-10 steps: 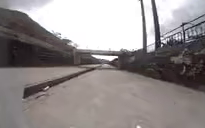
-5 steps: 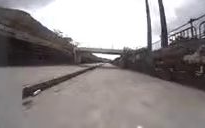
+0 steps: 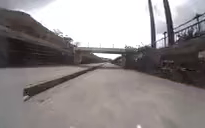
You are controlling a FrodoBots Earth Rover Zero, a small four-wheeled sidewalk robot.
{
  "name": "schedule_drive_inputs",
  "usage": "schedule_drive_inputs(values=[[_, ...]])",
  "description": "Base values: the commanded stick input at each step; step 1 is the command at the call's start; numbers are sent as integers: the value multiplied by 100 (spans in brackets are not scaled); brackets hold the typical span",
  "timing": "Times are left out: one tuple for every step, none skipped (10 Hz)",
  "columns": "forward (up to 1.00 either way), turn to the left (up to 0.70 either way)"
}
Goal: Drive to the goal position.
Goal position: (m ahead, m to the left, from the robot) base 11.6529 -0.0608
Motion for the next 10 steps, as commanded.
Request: schedule_drive_inputs(values=[[100, 0], [100, -8], [100, -22], [100, -18], [100, -4], [100, 0], [100, 0], [100, 0], [100, 0], [100, 0]])
